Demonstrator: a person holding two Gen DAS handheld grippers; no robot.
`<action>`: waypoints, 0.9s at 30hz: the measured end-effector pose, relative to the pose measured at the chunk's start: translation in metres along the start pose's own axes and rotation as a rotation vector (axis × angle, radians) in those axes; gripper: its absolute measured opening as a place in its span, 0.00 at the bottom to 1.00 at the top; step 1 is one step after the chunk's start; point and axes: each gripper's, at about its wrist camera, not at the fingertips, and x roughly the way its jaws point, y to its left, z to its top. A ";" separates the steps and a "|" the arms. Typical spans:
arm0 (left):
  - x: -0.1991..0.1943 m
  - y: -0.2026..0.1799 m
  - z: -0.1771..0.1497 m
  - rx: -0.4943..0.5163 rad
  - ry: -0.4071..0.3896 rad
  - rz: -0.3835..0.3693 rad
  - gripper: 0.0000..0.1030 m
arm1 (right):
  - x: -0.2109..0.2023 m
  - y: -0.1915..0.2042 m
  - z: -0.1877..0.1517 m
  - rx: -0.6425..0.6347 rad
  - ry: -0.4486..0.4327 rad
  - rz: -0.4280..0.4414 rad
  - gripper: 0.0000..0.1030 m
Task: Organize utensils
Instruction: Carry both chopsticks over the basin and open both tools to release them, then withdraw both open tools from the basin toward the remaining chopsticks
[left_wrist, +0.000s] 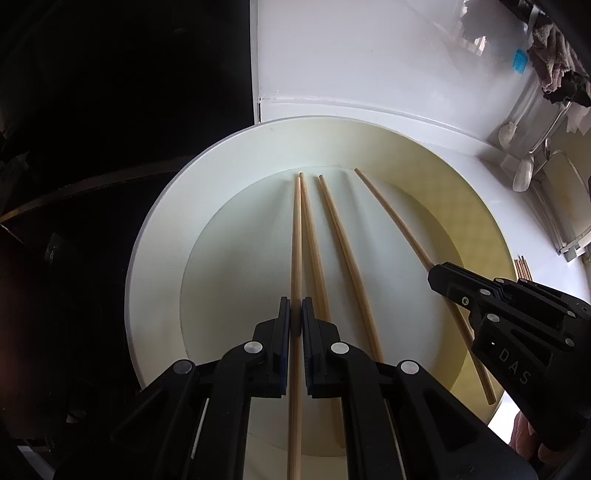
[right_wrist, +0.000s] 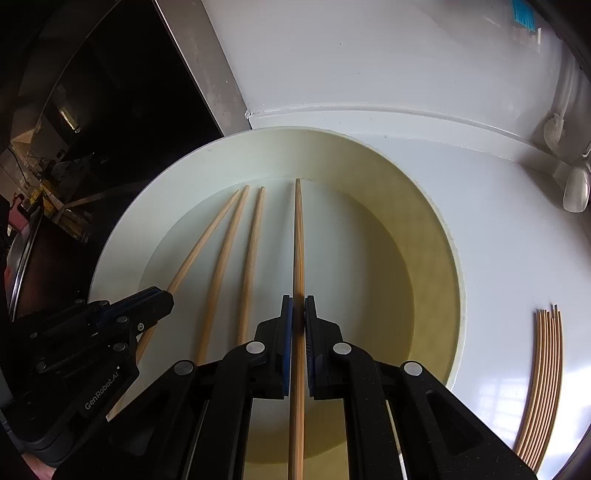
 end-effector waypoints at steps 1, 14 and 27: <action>0.001 0.000 0.000 -0.001 0.002 0.001 0.07 | 0.002 0.000 0.002 0.000 0.000 -0.003 0.06; -0.041 0.019 0.004 -0.057 -0.127 0.073 0.72 | -0.034 -0.014 -0.004 0.030 -0.081 -0.007 0.31; -0.069 -0.012 -0.002 -0.007 -0.185 0.050 0.82 | -0.091 -0.056 -0.051 0.089 -0.160 -0.083 0.43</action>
